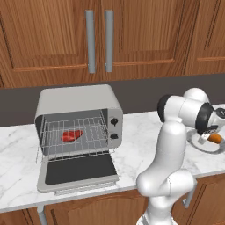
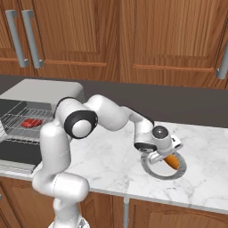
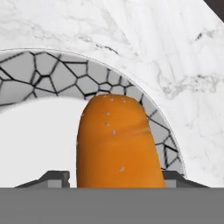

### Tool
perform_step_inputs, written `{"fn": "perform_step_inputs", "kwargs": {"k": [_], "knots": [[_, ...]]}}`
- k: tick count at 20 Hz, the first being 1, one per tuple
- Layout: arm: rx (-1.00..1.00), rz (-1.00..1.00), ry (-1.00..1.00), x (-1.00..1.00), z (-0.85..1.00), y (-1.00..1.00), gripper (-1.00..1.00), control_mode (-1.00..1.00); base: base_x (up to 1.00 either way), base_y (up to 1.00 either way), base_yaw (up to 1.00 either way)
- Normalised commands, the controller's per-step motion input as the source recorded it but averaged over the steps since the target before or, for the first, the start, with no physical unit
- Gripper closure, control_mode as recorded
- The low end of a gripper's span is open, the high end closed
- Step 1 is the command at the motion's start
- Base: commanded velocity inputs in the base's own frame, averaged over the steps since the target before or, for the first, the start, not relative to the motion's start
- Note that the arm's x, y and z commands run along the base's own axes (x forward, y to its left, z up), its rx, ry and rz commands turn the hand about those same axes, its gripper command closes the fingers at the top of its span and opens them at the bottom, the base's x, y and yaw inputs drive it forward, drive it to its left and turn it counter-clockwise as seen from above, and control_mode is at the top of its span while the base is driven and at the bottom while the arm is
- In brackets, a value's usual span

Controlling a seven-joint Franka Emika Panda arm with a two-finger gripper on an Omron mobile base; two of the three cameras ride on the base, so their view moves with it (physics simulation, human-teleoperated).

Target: Open the toaster oven door. Place the hotdog bun on the top rack in the toaster oven and place the steak on the bottom rack.

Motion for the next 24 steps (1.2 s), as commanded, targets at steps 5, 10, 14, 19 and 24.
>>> {"fn": "perform_step_inputs", "kwargs": {"k": [5, 10, 14, 19, 24], "knots": [[0.04, 0.05, 0.0, 0.03, 0.02, -0.02, 1.0, -1.0, 0.0, 0.0, 0.0], [0.02, 0.02, 0.0, -0.06, 0.26, 0.2, 1.0, -1.0, 0.0, 0.0, 0.0], [0.0, 0.03, 0.0, -0.17, 0.4, 0.24, 1.0, -1.0, 0.0, 0.0, 0.0], [-0.02, 0.0, -0.01, -0.24, 0.44, 0.27, 1.0, -1.0, 0.0, 0.0, 0.0], [0.1, 0.0, 0.0, -0.28, 0.39, 0.36, 1.0, -1.0, 0.0, 0.0, 0.0]]}}
